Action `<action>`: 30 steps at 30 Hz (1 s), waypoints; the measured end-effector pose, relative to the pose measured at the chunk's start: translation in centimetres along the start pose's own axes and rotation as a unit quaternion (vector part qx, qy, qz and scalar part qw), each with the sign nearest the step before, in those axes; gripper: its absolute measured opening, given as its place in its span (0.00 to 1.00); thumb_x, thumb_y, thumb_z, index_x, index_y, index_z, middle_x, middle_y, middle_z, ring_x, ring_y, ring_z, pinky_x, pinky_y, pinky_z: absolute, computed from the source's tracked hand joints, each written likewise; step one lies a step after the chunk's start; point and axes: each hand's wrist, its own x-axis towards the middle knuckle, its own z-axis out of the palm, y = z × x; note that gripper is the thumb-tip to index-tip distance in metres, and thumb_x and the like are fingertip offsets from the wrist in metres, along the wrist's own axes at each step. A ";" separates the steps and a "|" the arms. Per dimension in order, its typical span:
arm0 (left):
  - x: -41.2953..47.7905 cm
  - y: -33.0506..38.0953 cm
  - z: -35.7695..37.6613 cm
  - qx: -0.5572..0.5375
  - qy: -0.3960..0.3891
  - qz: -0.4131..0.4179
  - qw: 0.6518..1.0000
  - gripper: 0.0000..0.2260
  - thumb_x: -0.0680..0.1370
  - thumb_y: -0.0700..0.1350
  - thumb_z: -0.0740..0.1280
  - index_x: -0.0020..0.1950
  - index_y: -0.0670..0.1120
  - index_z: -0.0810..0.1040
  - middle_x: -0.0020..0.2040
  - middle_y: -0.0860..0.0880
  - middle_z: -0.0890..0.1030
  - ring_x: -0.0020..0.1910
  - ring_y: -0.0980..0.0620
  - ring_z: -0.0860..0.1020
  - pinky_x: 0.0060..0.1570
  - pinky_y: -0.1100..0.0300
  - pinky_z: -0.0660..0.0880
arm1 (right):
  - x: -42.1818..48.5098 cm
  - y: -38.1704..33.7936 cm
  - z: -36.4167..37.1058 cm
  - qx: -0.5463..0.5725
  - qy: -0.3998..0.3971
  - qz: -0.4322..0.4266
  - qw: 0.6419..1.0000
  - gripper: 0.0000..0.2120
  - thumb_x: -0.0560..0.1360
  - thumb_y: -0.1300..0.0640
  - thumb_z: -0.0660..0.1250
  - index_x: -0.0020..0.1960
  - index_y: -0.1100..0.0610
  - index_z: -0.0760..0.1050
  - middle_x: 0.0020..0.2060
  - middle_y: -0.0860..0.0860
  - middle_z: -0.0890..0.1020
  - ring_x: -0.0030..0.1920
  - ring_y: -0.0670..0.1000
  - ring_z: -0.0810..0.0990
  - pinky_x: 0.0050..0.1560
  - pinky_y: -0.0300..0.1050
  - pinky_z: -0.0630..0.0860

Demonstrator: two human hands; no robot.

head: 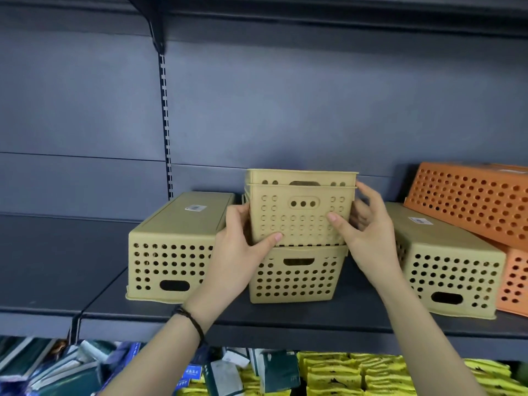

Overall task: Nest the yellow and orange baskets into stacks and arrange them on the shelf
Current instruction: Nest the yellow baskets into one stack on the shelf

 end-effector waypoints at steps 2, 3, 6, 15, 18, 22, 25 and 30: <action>-0.1 -0.2 0.0 0.001 0.003 0.002 1.000 0.23 0.71 0.46 0.75 0.57 0.50 0.64 0.62 0.54 0.75 0.60 0.59 0.75 0.49 0.76 0.73 | -0.4 0.6 0.1 0.000 -0.002 -0.005 1.000 0.28 0.71 0.60 0.74 0.64 0.41 0.68 0.60 0.46 0.81 0.61 0.42 0.78 0.65 0.50 0.74; 0.0 -0.3 0.1 -0.006 0.005 -0.005 1.000 0.22 0.71 0.47 0.75 0.56 0.50 0.64 0.64 0.53 0.75 0.61 0.58 0.75 0.50 0.74 0.73 | -0.6 0.8 0.2 0.002 0.000 -0.008 1.000 0.26 0.72 0.60 0.73 0.63 0.41 0.69 0.60 0.46 0.81 0.61 0.43 0.78 0.64 0.49 0.74; -0.2 -0.5 0.1 -0.061 0.017 -0.027 0.998 0.23 0.71 0.47 0.75 0.56 0.52 0.62 0.64 0.53 0.73 0.62 0.56 0.74 0.53 0.69 0.75 | -1.4 1.5 0.3 -0.005 0.031 -0.017 0.999 0.12 0.77 0.59 0.68 0.57 0.46 0.73 0.54 0.44 0.82 0.57 0.41 0.79 0.59 0.45 0.75; -0.7 -1.0 0.1 -0.064 -0.030 -0.005 0.997 0.36 0.72 0.51 0.72 0.75 0.55 0.57 0.68 0.62 0.70 0.65 0.69 0.69 0.63 0.73 0.65 | -2.5 3.5 2.2 0.063 0.012 0.066 0.996 0.06 0.81 0.50 0.59 0.51 0.49 0.62 0.46 0.44 0.69 0.42 0.29 0.71 0.44 0.22 0.67; -0.2 -1.1 -0.2 -0.046 -0.038 -0.010 0.998 0.36 0.72 0.52 0.72 0.76 0.53 0.57 0.68 0.62 0.70 0.66 0.68 0.68 0.64 0.73 0.64 | -1.7 3.6 2.6 0.065 0.002 0.073 0.995 0.11 0.74 0.42 0.59 0.48 0.46 0.61 0.46 0.45 0.68 0.42 0.33 0.70 0.45 0.24 0.67; 0.8 -0.5 -1.5 -0.015 -0.057 -0.040 0.997 0.36 0.74 0.47 0.72 0.75 0.59 0.55 0.59 0.68 0.74 0.61 0.68 0.72 0.60 0.74 0.67 | -1.5 4.2 3.0 0.056 -0.009 0.075 0.996 0.15 0.76 0.37 0.60 0.56 0.43 0.62 0.53 0.42 0.69 0.50 0.29 0.71 0.49 0.25 0.67; 1.1 -0.2 -4.7 0.103 -0.031 0.002 0.994 0.24 0.74 0.49 0.72 0.69 0.54 0.71 0.52 0.63 0.81 0.48 0.70 0.78 0.52 0.76 0.72 | -2.2 4.5 3.6 0.060 -0.016 0.073 0.995 0.18 0.77 0.38 0.54 0.65 0.40 0.54 0.57 0.34 0.67 0.51 0.22 0.68 0.48 0.22 0.65; 0.7 -2.7 -10.7 0.297 0.042 0.183 0.936 0.08 0.75 0.48 0.70 0.50 0.47 0.84 0.44 0.52 0.85 0.43 0.61 0.80 0.45 0.65 0.79 | -2.9 4.7 4.3 0.073 0.003 0.063 0.995 0.16 0.78 0.41 0.51 0.65 0.35 0.54 0.59 0.32 0.67 0.55 0.23 0.68 0.51 0.22 0.65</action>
